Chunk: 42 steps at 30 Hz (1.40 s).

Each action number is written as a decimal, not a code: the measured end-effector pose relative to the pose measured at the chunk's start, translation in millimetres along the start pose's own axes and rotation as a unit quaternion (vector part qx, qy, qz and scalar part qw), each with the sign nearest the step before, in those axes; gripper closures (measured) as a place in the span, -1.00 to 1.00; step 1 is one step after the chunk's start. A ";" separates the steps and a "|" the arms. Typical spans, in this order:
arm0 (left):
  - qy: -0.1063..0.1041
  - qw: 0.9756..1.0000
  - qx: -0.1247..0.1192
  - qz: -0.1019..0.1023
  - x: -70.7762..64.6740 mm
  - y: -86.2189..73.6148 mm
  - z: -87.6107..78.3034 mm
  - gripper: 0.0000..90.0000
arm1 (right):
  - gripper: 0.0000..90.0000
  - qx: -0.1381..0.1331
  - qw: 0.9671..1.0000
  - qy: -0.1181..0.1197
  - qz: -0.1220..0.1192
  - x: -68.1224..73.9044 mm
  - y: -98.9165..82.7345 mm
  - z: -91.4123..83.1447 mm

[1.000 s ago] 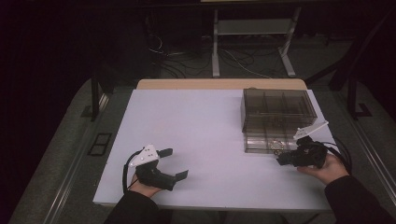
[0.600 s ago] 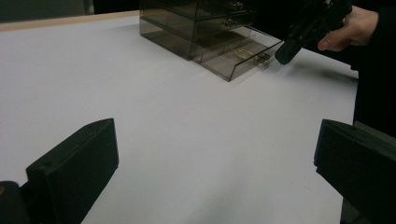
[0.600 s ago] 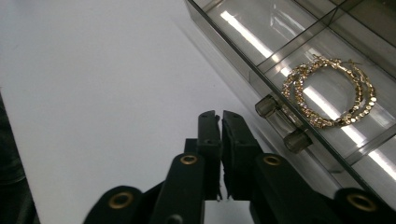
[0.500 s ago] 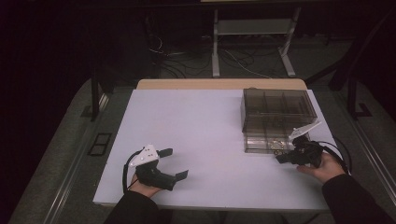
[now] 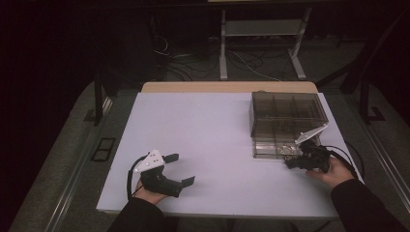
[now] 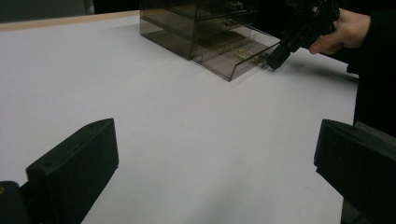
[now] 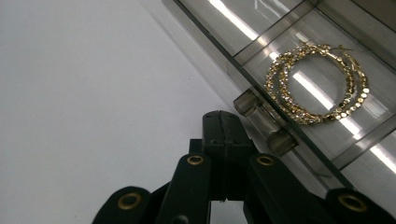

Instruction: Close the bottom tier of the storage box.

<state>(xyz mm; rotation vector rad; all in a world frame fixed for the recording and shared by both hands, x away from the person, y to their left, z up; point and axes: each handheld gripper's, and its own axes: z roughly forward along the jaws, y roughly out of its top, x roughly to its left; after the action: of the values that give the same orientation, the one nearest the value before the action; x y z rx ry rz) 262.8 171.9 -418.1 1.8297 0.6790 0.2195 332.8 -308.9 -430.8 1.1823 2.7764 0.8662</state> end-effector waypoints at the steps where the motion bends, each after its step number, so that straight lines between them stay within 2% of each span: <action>1: 0.000 1.000 0.000 0.000 0.0 0.0 0.0 -1.00 | 0.98 0.001 1.000 -0.002 0.000 -0.6 0.3 0.7; 5: 0.000 1.000 0.000 0.000 0.0 0.0 0.0 -1.00 | 0.98 0.011 1.000 -0.006 -0.001 -1.9 1.2 4.2; 25: 0.000 1.000 0.000 0.000 0.0 0.0 0.1 -1.00 | 0.98 -0.001 0.999 -0.032 0.008 -7.7 5.5 5.4; 31: 0.003 1.000 -0.008 0.001 -0.5 0.4 -0.6 -1.00 | 0.98 -0.002 0.999 -0.037 0.011 -10.2 7.8 5.7; 42: 0.001 1.000 -0.004 0.001 -0.3 0.2 -0.2 -1.00 | 0.98 -0.010 0.999 -0.043 0.020 -16.8 9.8 6.3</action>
<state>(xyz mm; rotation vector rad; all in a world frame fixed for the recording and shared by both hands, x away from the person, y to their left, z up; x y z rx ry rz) 262.5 171.9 -417.8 1.8221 0.6770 0.2247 352.6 -311.5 -434.8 1.2459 2.6798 0.8225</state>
